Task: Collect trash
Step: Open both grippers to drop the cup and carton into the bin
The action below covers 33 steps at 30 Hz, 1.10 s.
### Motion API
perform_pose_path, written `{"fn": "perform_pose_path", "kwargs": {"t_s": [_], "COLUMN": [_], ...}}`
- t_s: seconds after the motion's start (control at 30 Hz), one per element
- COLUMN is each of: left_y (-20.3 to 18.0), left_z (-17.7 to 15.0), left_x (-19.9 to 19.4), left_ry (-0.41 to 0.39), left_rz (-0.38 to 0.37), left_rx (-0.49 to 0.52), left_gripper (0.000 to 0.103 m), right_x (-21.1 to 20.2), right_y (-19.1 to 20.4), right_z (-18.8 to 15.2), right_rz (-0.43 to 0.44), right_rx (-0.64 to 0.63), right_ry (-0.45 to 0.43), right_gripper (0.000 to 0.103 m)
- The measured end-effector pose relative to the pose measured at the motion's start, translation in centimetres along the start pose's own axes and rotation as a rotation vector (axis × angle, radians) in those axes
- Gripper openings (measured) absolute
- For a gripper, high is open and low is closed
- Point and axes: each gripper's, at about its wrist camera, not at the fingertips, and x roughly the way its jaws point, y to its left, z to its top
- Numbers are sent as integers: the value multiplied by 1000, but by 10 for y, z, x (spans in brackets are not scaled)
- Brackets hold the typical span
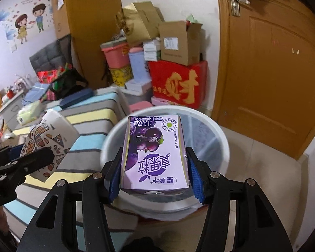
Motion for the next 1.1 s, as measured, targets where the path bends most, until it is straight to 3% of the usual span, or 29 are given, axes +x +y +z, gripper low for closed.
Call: {"fn": "perform_pose_path", "kwargs": {"t_s": [0.3, 0.43, 0.53, 0.6, 0.7, 1.1], "left_y": [-17, -19, -20, -18, -16, -5], "left_z": [9, 10, 12, 13, 14, 8], "left_x": [50, 61, 66, 67, 64, 28], "left_ry": [71, 66, 72, 72, 68, 18], "left_rz": [-13, 5, 12, 5, 12, 50], "left_rx": [11, 7, 1, -11, -21, -31], "left_gripper": [53, 55, 64, 65, 66, 67], "right_x": [28, 37, 40, 40, 41, 24], "right_y": [-29, -35, -37, -38, -42, -37], "right_z": [1, 2, 3, 3, 4, 6], "right_rz": [10, -9, -12, -28, -42, -43], "right_rx": [1, -7, -16, -25, -15, 15], "right_ry": [82, 104, 110, 109, 98, 39], "right_gripper": [56, 56, 57, 57, 65, 66]}}
